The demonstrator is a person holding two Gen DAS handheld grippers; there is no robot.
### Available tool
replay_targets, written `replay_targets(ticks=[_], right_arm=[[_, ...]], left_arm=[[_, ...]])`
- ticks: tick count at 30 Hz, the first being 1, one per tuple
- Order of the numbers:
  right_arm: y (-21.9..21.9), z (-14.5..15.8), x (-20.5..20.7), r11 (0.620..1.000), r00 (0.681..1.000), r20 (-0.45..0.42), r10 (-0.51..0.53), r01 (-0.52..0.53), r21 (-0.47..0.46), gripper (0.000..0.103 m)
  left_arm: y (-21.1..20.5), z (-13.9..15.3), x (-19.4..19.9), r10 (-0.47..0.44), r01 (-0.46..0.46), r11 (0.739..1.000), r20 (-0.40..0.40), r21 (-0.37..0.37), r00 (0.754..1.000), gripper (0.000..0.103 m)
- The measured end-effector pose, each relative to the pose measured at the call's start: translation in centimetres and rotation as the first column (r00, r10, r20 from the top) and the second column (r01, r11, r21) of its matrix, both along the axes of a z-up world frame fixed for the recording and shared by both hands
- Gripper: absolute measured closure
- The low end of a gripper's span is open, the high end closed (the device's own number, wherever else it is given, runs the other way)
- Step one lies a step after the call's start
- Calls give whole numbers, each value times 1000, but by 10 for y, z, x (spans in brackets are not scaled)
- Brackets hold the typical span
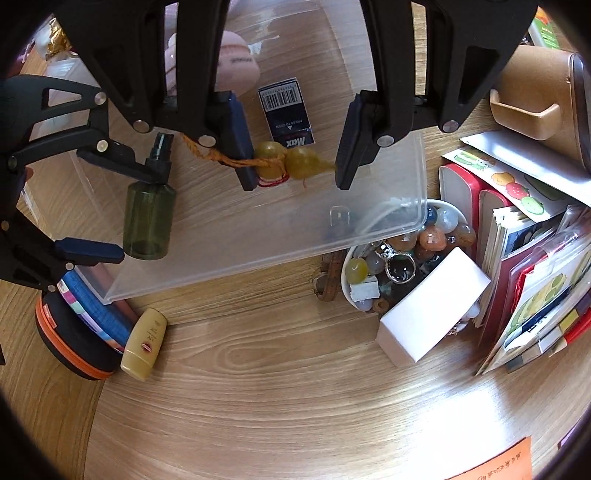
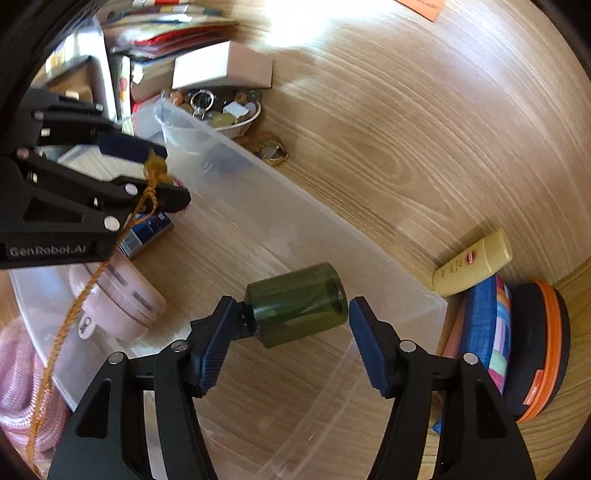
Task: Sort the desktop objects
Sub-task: 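Carry the gourd charm and green bottle with both grippers over the clear box, then open both grippers to release the gourd charm and green bottle into the box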
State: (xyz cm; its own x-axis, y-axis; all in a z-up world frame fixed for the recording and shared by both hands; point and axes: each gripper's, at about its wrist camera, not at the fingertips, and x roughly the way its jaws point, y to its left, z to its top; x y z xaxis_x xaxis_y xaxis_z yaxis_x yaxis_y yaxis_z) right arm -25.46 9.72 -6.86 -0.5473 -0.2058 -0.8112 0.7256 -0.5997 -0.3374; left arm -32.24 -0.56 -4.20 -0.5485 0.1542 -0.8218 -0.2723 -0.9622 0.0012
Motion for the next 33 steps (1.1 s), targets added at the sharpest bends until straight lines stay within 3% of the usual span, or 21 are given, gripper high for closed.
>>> replay_targets(ticks=[5, 12, 17, 24, 29, 33], right_arm=[[-1, 0, 6, 1000, 999, -48, -7, 8, 25, 38], [2, 3, 4, 999, 998, -39, -49, 50, 16, 36], [7, 10, 9, 997, 997, -36, -72, 72, -1, 36], [20, 24, 20, 994, 992, -62, -106, 105, -23, 34], [31, 33, 27, 991, 989, -78, -124, 120, -51, 34], [38, 40, 36, 990, 987, -97, -127, 120, -67, 34]], left_arm=[[-1, 3, 0, 2, -2, 1000, -13, 7, 1000, 44], [-2, 4, 0, -12, 12, 1000, -7, 20, 1000, 38], [4, 5, 1, 0, -1, 1000, -8, -26, 1000, 28], [4, 9, 9, 11, -10, 999, 20, -33, 1000, 27], [0, 20, 22, 20, -20, 998, -2, -61, 1000, 25], [-6, 29, 30, 17, -18, 999, -20, -46, 1000, 15]])
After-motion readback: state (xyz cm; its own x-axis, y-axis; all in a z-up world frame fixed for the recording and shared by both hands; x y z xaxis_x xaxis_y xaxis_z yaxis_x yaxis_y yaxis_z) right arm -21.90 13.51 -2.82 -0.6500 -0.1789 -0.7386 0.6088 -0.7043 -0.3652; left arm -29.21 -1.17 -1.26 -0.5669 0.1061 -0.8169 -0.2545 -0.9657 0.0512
